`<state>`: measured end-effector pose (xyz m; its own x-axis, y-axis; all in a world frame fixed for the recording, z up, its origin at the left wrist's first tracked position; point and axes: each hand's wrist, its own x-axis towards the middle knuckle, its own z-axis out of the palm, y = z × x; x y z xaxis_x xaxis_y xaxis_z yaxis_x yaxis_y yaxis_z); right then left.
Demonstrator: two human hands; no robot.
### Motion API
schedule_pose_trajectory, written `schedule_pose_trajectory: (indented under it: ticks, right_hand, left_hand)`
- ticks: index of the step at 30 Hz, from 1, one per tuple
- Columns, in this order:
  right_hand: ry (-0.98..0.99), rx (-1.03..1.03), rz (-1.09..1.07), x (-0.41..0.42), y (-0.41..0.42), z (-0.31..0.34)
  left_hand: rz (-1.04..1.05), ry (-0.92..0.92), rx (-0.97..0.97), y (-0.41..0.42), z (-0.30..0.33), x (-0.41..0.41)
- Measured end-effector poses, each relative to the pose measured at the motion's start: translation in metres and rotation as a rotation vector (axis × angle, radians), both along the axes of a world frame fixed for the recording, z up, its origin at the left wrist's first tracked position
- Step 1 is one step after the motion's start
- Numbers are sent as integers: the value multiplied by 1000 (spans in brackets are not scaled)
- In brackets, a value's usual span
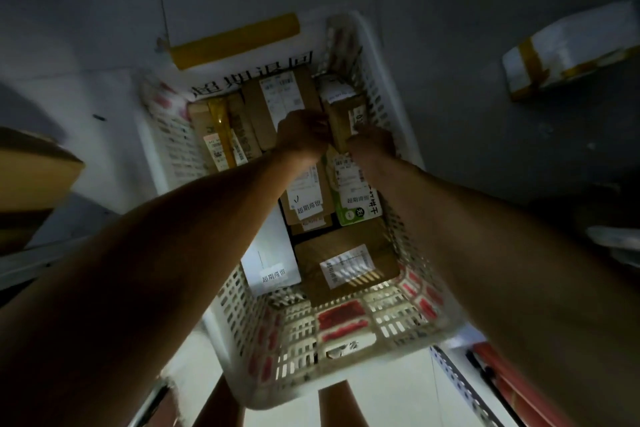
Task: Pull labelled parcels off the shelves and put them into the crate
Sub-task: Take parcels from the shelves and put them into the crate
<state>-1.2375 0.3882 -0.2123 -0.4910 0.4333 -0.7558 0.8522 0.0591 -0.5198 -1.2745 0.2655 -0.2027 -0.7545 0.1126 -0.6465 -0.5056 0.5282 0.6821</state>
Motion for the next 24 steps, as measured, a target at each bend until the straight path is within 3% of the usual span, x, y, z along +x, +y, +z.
schedule_pose_trajectory:
  ticks: [8, 18, 24]
  right_hand:
    - [-2, 1, 160, 21, -20, 113]
    - [-58, 217, 631, 105, -39, 345]
    - [-46, 363, 818, 175, -51, 473]
  left_hand:
    - [-124, 35, -58, -13, 101, 29]
    - [-145, 104, -225, -54, 323, 116]
    - [-634, 374, -532, -82, 451, 182]
